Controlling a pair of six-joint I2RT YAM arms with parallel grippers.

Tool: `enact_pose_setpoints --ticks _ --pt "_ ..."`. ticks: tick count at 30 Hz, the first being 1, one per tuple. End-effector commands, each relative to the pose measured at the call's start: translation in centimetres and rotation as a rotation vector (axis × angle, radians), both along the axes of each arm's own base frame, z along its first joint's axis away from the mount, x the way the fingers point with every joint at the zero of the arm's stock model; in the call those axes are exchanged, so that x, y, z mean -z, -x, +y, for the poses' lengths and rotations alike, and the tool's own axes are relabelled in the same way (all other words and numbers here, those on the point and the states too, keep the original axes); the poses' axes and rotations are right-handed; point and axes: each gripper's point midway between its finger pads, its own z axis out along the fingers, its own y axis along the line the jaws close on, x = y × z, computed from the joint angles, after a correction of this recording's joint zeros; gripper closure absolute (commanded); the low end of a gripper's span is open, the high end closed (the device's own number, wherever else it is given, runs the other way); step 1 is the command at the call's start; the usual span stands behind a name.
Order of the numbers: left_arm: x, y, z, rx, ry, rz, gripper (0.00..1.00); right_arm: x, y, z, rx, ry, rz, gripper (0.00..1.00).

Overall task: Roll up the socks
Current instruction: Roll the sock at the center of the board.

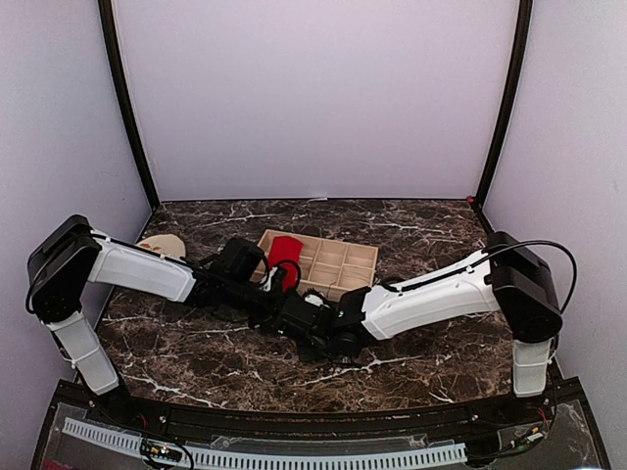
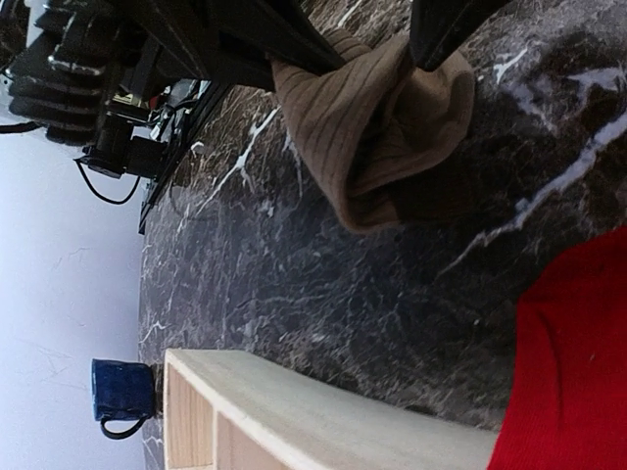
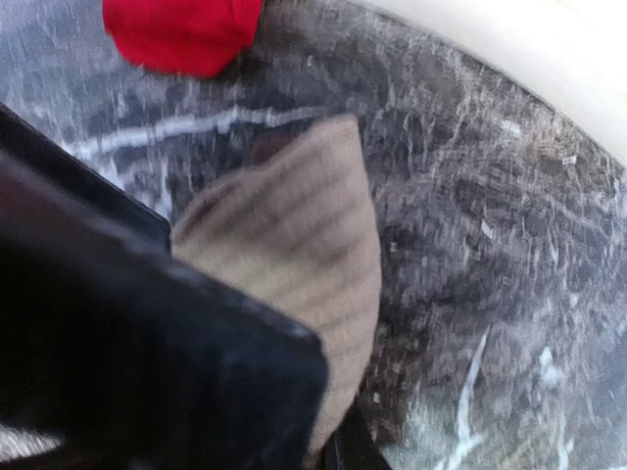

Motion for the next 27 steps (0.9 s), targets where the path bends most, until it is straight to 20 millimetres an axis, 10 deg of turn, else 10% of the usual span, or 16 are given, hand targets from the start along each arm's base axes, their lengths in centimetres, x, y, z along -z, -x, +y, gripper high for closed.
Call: enact_pose_setpoints --ticks 1,27 --pt "-0.1 1.4 0.6 0.019 -0.028 0.085 0.31 -0.3 0.4 0.2 -0.042 0.083 -0.057 0.98" --pt "-2.1 1.7 -1.7 0.02 0.021 0.202 0.2 -1.1 2.1 0.9 -0.104 0.186 -0.181 0.99"
